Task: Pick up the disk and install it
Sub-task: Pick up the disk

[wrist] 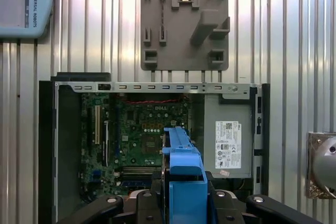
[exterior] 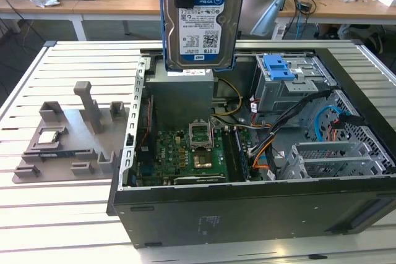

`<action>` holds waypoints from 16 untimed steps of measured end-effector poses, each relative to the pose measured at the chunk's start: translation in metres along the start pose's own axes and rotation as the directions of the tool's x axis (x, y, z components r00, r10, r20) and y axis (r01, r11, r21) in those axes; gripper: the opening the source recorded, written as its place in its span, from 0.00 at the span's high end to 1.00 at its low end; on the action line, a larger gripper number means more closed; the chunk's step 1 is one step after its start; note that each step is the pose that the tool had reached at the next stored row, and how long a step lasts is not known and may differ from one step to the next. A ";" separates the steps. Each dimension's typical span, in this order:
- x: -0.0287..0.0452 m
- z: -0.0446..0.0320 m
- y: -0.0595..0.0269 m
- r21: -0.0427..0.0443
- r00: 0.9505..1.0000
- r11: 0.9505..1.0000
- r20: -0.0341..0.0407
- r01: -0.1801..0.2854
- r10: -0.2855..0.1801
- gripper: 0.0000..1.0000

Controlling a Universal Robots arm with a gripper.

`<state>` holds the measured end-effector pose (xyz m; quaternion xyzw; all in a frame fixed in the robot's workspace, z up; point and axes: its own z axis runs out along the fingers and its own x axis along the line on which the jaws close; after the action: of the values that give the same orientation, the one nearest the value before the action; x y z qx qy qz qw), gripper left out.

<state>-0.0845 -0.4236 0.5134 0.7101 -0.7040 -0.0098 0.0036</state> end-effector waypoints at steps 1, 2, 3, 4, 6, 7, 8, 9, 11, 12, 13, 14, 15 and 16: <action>0.0008 0.0001 0.0000 0.000 1.000 1.000 0.000 0.000 0.000 0.64; 0.0014 0.0001 0.0000 0.000 1.000 1.000 0.000 0.000 0.000 0.64; 0.0024 0.0002 0.0000 0.000 1.000 1.000 0.000 0.000 0.000 0.64; 0.0031 0.0002 0.0000 0.000 1.000 1.000 0.000 0.000 0.000 0.64; 0.0067 0.0004 0.0001 0.000 1.000 1.000 0.000 0.000 0.000 0.64; 0.0087 0.0004 0.0001 0.000 1.000 1.000 0.000 0.000 0.000 0.64; 0.0103 0.0005 0.0001 0.000 1.000 1.000 0.000 0.000 0.000 0.64; 0.0145 0.0006 0.0001 0.000 1.000 1.000 0.000 0.000 0.000 0.64; 0.0184 0.0007 0.0001 0.000 1.000 1.000 0.000 0.000 0.000 0.64; 0.0206 0.0008 0.0002 0.000 1.000 1.000 0.000 0.000 0.000 0.64; 0.0223 0.0008 0.0002 0.000 1.000 1.000 0.000 0.000 0.000 0.64; 0.0257 0.0010 0.0002 0.000 1.000 1.000 0.000 0.000 0.000 0.64; 0.0272 0.0011 0.0002 0.000 1.000 1.000 0.000 0.000 0.000 0.64; 0.0284 0.0011 0.0002 0.000 1.000 1.000 0.000 0.000 0.000 0.64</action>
<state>-0.0845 -0.4520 0.5120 0.7101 -0.7040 -0.0098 0.0036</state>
